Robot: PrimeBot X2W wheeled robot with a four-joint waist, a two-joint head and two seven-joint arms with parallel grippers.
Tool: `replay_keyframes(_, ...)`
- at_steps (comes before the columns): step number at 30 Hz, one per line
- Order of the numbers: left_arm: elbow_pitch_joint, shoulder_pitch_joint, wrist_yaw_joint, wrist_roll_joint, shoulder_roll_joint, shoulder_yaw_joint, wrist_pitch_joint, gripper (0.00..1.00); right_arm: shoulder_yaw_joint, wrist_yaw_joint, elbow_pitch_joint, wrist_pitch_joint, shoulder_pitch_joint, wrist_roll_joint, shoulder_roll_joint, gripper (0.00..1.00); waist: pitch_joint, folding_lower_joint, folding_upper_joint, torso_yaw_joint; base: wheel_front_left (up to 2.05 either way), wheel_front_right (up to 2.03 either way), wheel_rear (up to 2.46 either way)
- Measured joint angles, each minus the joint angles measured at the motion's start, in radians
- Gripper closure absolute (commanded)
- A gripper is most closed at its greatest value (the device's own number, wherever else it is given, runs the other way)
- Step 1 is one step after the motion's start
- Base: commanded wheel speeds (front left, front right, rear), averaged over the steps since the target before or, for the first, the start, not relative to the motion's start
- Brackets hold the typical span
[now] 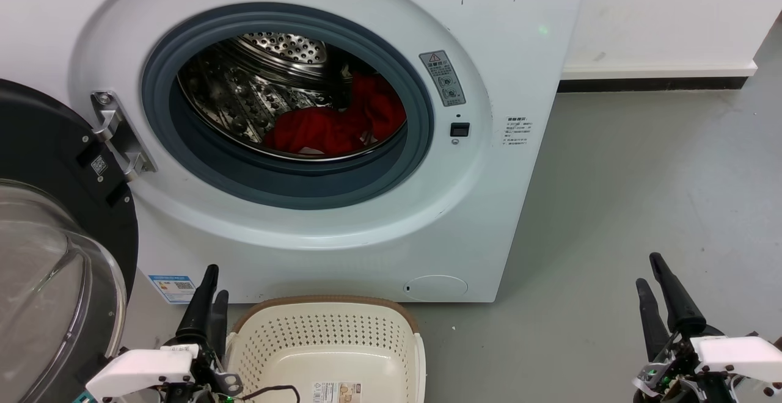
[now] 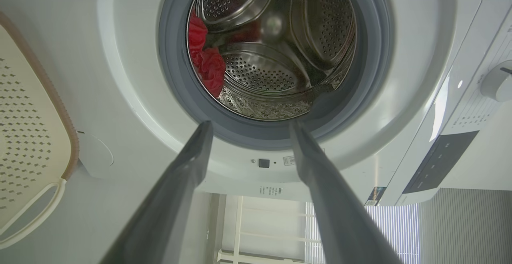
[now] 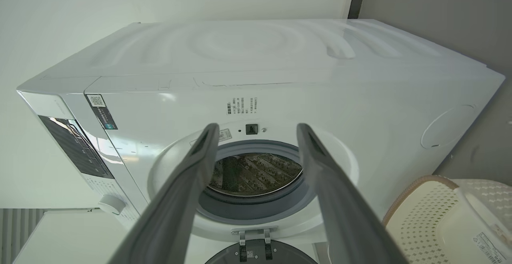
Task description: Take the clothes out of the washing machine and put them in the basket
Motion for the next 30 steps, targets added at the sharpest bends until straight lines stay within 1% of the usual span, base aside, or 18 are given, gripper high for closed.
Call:
replay_keyframes(4,-0.02,0.0,0.001,0.06,0.0,0.01,-0.022,0.0,-0.002,0.0,-0.011,-0.019,0.0,-0.062,0.001,0.0,0.001,0.0,0.0,0.0,0.0,0.0,0.0)
replay_keyframes(7,-0.041,0.0,0.011,0.123,0.0,0.011,-0.035,0.0,-0.004,0.0,-0.029,-0.033,0.0,-0.124,0.001,0.0,0.002,0.0,0.0,0.001,0.0,0.0,0.0)
replay_keyframes(14,-0.092,0.007,0.044,0.278,0.0,-0.003,-0.067,0.0,0.0,0.0,-0.089,-0.064,0.005,-0.29,0.001,0.0,0.005,0.0,0.0,0.002,0.0,0.0,0.0)
replay_keyframes(22,-0.13,0.02,0.081,0.459,0.001,-0.031,-0.1,0.0,0.03,0.0,-0.151,-0.098,0.024,-0.496,0.002,0.0,0.007,0.0,0.0,0.003,0.0,0.0,0.0)
replay_keyframes(30,-0.163,0.033,0.114,0.602,0.001,-0.054,-0.13,0.0,0.051,0.0,-0.189,-0.127,0.042,-0.668,0.002,0.0,0.009,0.0,0.0,0.004,0.0,0.0,0.0)
